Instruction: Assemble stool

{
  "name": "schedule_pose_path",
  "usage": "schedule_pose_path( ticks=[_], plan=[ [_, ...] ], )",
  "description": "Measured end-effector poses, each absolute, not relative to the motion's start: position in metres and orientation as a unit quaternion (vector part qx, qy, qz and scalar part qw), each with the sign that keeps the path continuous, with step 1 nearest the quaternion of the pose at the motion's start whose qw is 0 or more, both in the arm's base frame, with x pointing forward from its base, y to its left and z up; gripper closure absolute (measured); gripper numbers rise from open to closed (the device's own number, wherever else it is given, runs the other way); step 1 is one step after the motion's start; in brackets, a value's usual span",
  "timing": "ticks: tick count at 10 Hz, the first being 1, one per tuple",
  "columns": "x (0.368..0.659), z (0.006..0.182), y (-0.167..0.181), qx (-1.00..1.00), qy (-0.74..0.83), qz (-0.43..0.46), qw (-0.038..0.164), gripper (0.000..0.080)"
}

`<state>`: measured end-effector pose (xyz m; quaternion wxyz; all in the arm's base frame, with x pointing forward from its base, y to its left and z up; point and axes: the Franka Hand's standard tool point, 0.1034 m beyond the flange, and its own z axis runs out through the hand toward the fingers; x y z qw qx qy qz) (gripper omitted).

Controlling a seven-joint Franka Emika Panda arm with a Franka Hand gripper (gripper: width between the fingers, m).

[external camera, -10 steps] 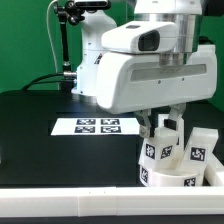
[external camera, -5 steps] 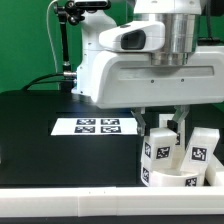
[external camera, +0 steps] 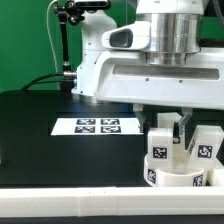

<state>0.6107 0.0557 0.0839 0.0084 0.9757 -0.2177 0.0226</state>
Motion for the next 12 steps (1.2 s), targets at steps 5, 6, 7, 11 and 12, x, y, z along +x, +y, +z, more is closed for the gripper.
schedule_pose_path(
  ticks=[5,6,7,11,12],
  plan=[
    [0.61,0.085,0.056,0.889,-0.457,0.024,0.002,0.0463],
    [0.611,0.085,0.054,0.869,-0.495,0.024,0.002,0.0463],
    [0.611,0.085,0.053,0.855,-0.518,0.025,0.002,0.0463],
    [0.611,0.085,0.05,0.83,-0.557,0.026,0.002,0.0461],
    [0.611,0.087,0.049,0.835,-0.549,0.022,0.003,0.0293]
  ],
)
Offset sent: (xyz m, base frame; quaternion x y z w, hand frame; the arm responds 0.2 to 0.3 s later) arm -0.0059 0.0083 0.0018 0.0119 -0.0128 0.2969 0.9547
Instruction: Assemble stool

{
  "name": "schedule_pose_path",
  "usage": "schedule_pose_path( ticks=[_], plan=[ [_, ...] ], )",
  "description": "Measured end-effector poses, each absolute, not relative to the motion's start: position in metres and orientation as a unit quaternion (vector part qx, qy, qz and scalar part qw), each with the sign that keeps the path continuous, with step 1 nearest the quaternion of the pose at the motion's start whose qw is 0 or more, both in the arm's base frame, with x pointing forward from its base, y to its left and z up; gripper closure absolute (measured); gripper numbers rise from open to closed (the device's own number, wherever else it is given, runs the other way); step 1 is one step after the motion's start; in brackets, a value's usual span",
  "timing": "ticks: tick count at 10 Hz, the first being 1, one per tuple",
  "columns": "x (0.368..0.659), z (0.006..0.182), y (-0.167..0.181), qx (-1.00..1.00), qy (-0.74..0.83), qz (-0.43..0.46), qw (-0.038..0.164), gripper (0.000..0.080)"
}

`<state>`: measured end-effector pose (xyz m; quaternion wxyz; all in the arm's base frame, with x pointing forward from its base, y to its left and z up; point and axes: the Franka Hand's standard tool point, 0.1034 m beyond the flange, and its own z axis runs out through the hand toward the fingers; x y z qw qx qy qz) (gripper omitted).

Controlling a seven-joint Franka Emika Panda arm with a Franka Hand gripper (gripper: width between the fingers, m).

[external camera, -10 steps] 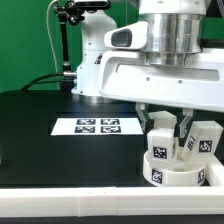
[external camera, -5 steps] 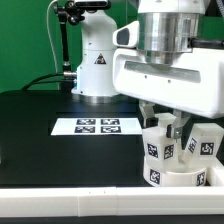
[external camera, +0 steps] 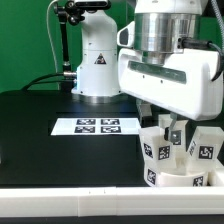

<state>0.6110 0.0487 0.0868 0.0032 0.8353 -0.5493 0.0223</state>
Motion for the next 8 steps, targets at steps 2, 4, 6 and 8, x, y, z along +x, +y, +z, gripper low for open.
schedule_pose_path(
  ticks=[2,4,6,8],
  plan=[
    [0.614,0.113,0.038,0.854,-0.521,0.011,0.002,0.0159],
    [0.617,0.118,0.034,0.855,-0.518,0.014,0.001,0.0151],
    [0.616,0.116,0.035,0.856,-0.516,0.013,0.002,0.0151],
    [0.616,0.116,0.035,0.857,-0.516,0.013,0.003,0.0151]
  ],
)
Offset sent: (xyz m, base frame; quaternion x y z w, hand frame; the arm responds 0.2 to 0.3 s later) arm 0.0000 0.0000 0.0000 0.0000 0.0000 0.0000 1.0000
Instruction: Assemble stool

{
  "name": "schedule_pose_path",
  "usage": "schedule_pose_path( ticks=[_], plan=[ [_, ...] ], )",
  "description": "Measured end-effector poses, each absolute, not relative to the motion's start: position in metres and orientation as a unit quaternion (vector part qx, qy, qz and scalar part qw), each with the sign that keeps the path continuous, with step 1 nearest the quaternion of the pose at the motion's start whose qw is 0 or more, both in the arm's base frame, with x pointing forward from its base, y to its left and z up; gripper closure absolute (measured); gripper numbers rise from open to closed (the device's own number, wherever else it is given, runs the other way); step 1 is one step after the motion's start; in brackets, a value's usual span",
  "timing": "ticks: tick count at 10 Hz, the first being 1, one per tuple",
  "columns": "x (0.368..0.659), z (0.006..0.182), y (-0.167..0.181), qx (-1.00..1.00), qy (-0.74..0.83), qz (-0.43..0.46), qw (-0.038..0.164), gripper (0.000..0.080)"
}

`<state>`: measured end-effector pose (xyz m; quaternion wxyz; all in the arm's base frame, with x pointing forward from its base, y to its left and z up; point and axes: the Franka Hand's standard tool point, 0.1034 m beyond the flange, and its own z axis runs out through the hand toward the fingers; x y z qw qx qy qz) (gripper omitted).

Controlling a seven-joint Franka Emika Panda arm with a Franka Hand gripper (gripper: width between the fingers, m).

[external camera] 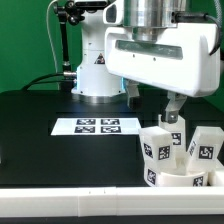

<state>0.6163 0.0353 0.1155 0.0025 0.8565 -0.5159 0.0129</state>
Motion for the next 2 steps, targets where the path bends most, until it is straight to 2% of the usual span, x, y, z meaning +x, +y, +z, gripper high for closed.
schedule_pose_path(
  ticks=[2],
  plan=[
    [0.6163,0.1155,0.0354,0.857,-0.516,0.013,0.003,0.0151]
  ],
)
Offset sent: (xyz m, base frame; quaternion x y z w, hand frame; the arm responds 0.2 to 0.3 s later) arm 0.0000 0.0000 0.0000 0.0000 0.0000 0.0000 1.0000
